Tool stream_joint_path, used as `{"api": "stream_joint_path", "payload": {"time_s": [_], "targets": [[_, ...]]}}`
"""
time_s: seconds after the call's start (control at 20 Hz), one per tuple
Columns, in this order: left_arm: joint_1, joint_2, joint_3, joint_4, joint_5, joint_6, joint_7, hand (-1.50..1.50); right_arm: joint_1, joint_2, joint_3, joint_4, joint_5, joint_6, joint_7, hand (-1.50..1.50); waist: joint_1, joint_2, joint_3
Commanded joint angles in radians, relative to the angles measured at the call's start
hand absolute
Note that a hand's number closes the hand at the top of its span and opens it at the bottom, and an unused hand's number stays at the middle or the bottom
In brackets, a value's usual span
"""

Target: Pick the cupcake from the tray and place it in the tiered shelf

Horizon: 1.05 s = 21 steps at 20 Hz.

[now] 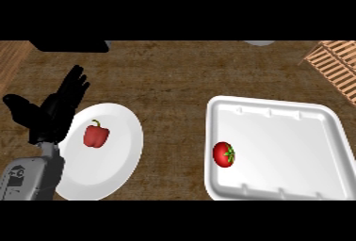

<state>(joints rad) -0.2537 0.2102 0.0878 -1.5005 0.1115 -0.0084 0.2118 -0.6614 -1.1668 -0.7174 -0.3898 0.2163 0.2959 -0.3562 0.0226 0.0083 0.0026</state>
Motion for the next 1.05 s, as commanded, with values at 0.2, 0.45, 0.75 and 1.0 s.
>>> {"api": "stream_joint_path", "payload": {"time_s": [0.2, 0.45, 0.75, 1.0], "targets": [[0.005, 0.008, 0.021, 0.032, 0.005, -0.012, -0.034, 0.00, 0.079, -0.176, -0.058, 0.167, -0.042, 0.221, -0.051, -1.50, -0.008, 0.003, 0.003], [0.006, 0.010, 0.023, 0.026, 0.003, -0.010, -0.024, 0.00, 0.163, -0.242, -0.110, 0.224, -0.089, 0.377, -0.130, -1.50, -0.028, 0.000, 0.005], [0.056, -0.008, 0.016, -0.038, 0.012, 0.007, 0.018, 0.00, 0.263, -0.262, -0.118, 0.184, -0.097, 0.482, -0.269, -1.50, -0.039, -0.009, 0.009], [0.038, 0.016, 0.053, 0.003, 0.011, 0.006, -0.020, 0.00, 0.362, -0.218, -0.100, 0.129, -0.087, 0.497, -0.407, -1.50, -0.065, -0.009, 0.007]]}}
